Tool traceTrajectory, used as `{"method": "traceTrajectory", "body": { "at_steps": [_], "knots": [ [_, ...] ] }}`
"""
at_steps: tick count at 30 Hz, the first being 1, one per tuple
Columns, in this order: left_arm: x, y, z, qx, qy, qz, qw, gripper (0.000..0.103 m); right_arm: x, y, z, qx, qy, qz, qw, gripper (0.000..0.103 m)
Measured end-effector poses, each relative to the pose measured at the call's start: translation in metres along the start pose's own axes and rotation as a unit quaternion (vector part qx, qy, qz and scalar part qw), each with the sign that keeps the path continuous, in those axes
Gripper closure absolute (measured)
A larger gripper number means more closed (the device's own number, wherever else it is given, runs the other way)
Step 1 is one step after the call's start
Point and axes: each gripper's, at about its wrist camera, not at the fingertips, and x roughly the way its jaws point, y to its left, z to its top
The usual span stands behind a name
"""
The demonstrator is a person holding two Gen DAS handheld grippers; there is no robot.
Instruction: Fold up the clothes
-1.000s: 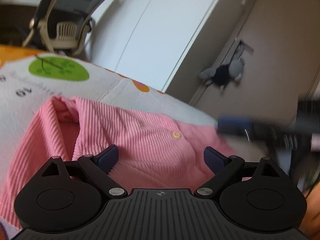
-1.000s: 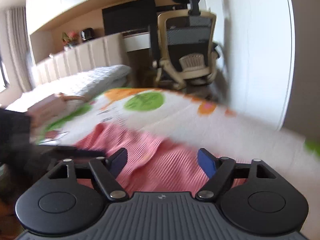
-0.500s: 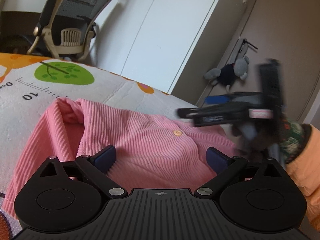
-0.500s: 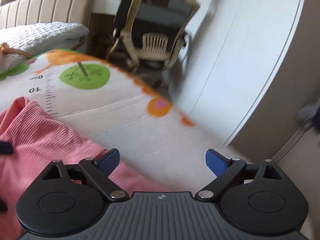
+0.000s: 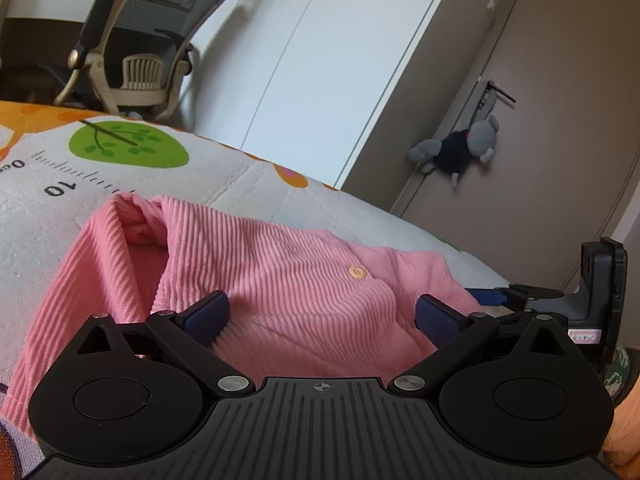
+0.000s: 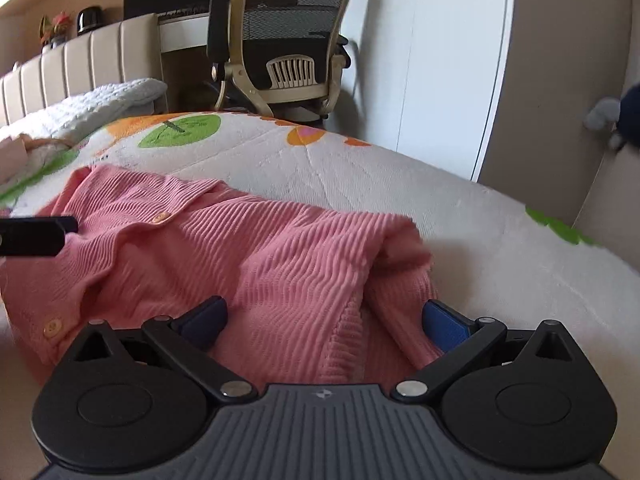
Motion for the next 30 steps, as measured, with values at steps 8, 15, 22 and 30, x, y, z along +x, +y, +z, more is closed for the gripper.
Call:
{"method": "traceTrajectory", "body": {
  "at_steps": [8, 15, 22, 30],
  "knots": [
    [-0.006, -0.004, -0.004, -0.005, -0.005, 0.024, 0.9997, 0.001, -0.001, 0.002, 0.0, -0.005, -0.005, -0.006, 1.0, 0.0],
    [-0.016, -0.013, -0.015, -0.006, 0.003, 0.054, 0.9985, 0.001, -0.003, -0.002, 0.0, -0.012, -0.002, 0.007, 1.0, 0.0],
    [-0.044, -0.026, -0.032, -0.002, 0.024, 0.035, 0.9991, 0.0, -0.043, 0.002, 0.014, 0.018, -0.04, 0.02, 0.999, 0.0],
    [-0.098, 0.014, 0.004, -0.092, -0.068, 0.087, 0.9897, 0.0, -0.018, 0.085, 0.016, -0.118, -0.029, 0.017, 0.992, 0.0]
  ]
}}
